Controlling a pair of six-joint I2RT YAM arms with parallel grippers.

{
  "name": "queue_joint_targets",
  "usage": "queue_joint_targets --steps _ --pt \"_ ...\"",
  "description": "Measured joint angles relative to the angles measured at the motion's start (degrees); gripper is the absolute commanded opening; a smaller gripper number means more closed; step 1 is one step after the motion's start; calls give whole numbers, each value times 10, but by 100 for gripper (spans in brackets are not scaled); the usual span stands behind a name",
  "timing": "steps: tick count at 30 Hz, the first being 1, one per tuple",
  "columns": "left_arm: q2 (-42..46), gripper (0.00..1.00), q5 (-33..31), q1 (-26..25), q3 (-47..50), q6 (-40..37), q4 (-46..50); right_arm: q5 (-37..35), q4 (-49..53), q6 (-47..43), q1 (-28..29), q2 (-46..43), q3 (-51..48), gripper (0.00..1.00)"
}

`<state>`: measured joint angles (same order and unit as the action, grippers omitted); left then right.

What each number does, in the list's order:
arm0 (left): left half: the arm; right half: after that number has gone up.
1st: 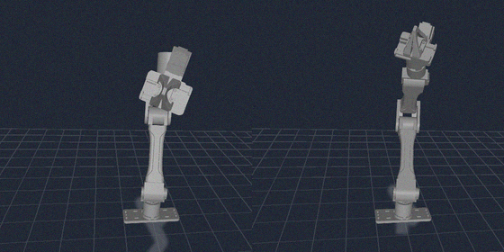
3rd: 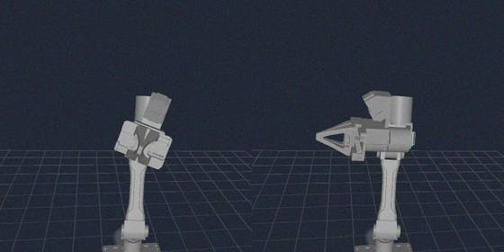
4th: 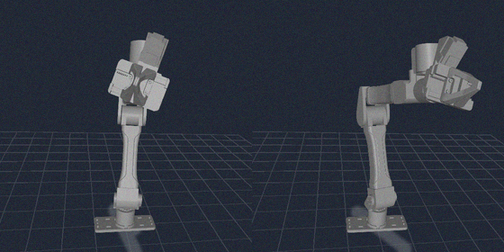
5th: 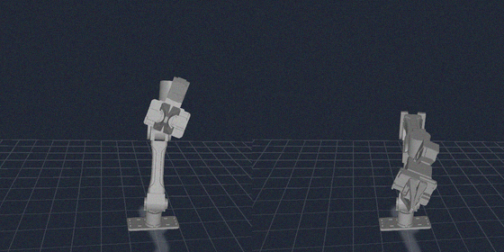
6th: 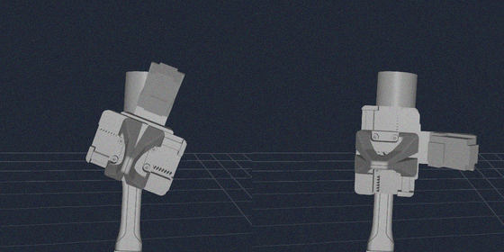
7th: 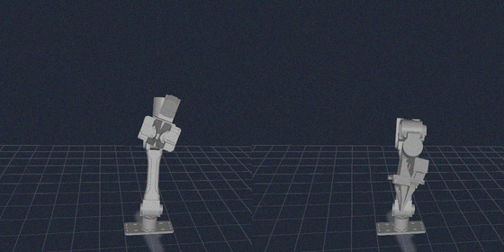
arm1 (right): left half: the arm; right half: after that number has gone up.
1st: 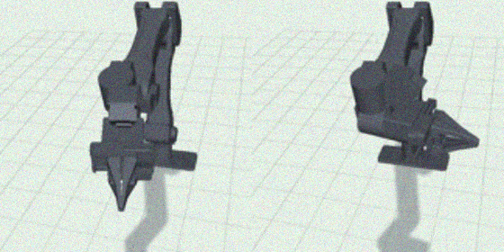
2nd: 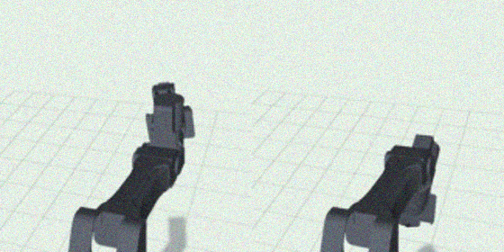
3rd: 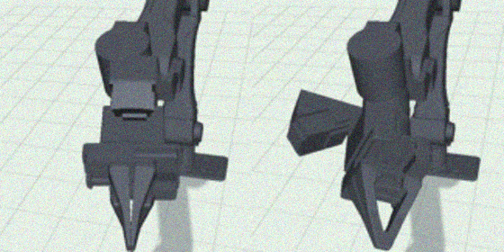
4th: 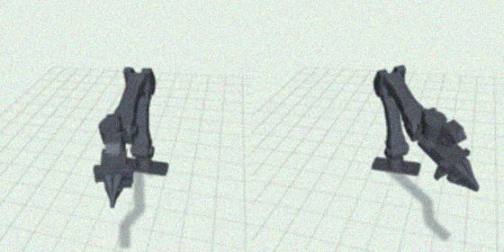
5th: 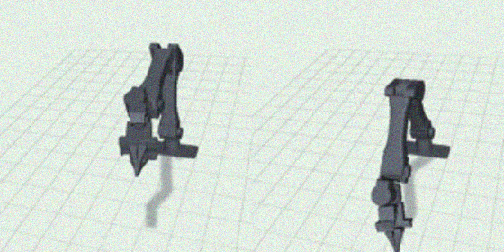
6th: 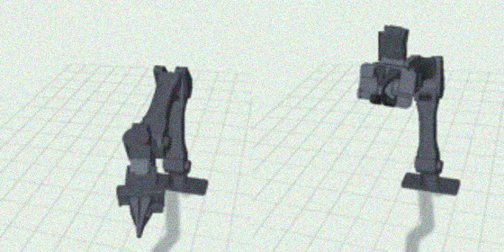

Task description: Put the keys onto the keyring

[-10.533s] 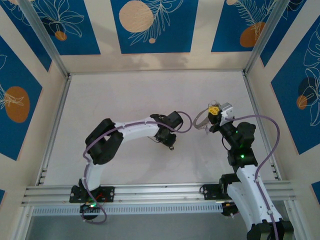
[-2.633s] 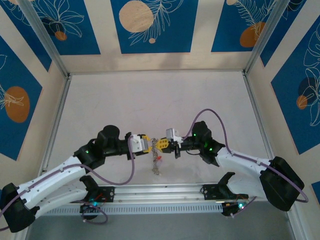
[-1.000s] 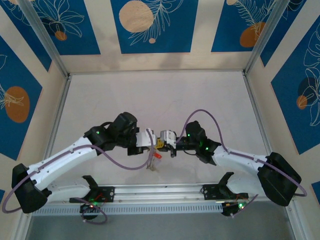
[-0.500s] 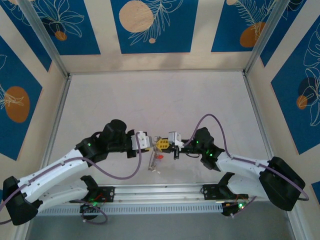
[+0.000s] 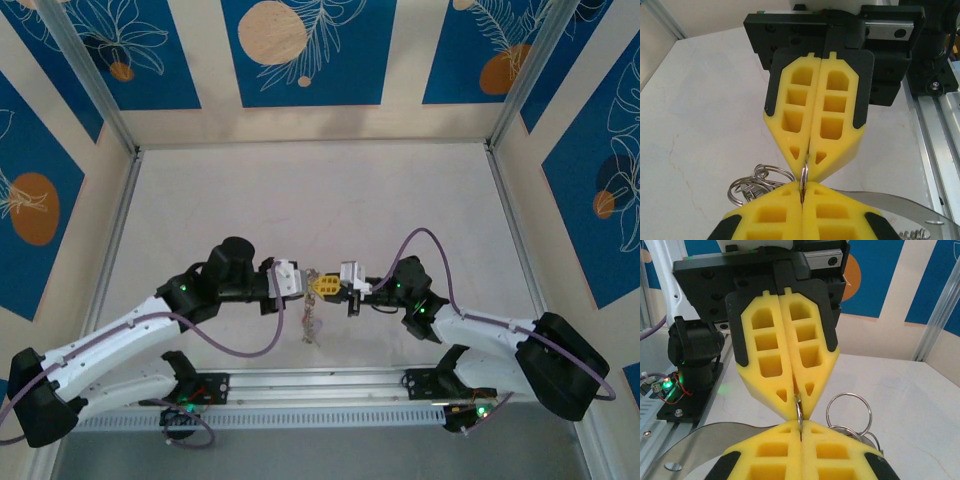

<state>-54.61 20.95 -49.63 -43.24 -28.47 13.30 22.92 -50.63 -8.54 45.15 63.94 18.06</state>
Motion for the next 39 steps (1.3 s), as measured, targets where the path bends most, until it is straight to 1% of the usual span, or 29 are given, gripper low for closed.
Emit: queue_joint_targets --steps 2,6,8,12,15,19,25,26,28,29,30,31,34,39 --pt "0 0 -2 0 0 -1 0 0 1 0 0 0 0 0" --pt "-4 0 -6 0 -8 -11 30 -3 25 -7 3 -1 2 17" --pt "-12 0 -15 -1 -24 -23 69 -6 56 -17 5 -5 8 21" --pt "-44 0 -45 -1 -77 -44 151 -12 111 -31 5 -7 26 23" --pt "-71 0 -59 -2 -119 -58 199 -16 131 -37 8 -6 36 24" --pt "-94 0 -70 -4 -148 -66 234 -18 143 -42 13 13 46 24" --pt "-110 0 -66 -7 -152 -67 251 -18 143 -43 21 40 51 23" --pt "-111 0 -63 -7 -152 -67 251 -19 143 -43 21 42 51 19" --pt "-111 0 -58 -8 -152 -69 250 -19 141 -42 21 42 51 3" --pt "-111 0 -57 -8 -152 -71 250 -20 141 -39 21 42 52 0" --pt "-111 6 -56 -8 -152 -71 251 -19 141 -34 21 42 52 0" --pt "-110 9 -54 -8 -152 -72 250 -20 140 -38 21 42 52 0" --pt "-96 13 -47 -8 -138 -79 233 -18 128 -33 21 42 52 0" --pt "-42 16 -43 -8 -96 -77 182 -16 68 -17 22 42 38 0"
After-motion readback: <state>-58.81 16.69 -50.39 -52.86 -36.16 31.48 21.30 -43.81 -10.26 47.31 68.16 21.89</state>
